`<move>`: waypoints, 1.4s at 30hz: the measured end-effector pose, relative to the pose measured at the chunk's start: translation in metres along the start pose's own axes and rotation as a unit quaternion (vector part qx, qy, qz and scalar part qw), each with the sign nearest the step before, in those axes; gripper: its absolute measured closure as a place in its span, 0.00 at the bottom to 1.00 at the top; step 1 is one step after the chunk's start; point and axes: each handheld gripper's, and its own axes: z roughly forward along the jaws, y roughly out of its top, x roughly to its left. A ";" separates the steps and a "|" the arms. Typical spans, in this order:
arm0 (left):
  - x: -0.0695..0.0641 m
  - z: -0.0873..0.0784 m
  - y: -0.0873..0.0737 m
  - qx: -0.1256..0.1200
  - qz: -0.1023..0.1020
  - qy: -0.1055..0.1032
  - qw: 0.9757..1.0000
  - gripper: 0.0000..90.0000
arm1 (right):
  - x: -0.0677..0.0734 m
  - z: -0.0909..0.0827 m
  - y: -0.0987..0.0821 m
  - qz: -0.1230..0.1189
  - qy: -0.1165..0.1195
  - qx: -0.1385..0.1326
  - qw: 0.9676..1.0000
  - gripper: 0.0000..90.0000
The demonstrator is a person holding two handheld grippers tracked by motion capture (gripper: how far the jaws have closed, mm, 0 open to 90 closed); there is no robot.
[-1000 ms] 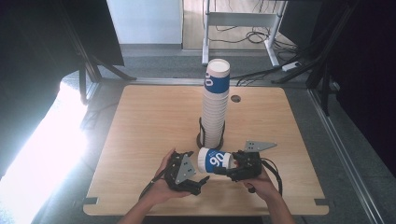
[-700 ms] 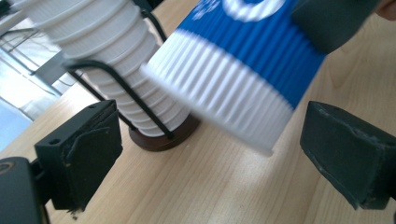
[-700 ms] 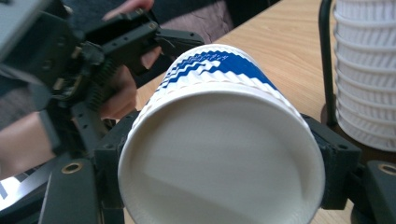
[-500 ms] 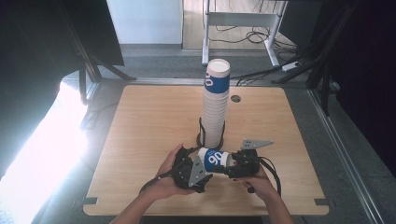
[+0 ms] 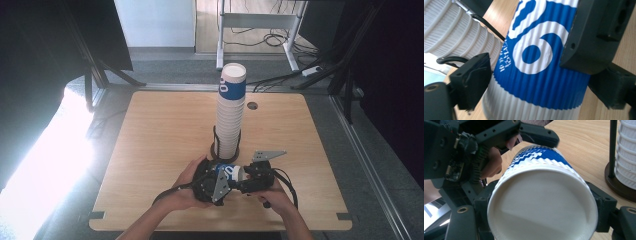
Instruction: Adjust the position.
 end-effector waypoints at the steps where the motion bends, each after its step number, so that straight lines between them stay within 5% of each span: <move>1: 0.000 0.000 0.000 -0.001 0.001 0.000 1.000 0.15 | 0.000 0.000 0.000 -0.001 -0.002 0.003 1.000 0.28; 13: -0.001 -0.002 -0.001 0.000 0.030 -0.001 1.000 0.19 | 0.001 0.001 0.000 -0.008 -0.004 0.005 1.000 0.26; 25: -0.004 -0.005 -0.009 0.022 0.078 0.012 0.997 0.20 | 0.003 -0.003 0.003 -0.033 -0.016 0.039 0.999 0.18; 42: -0.007 -0.006 -0.013 0.020 0.098 0.027 0.995 0.21 | 0.005 -0.022 0.026 -0.061 -0.046 0.092 0.993 0.21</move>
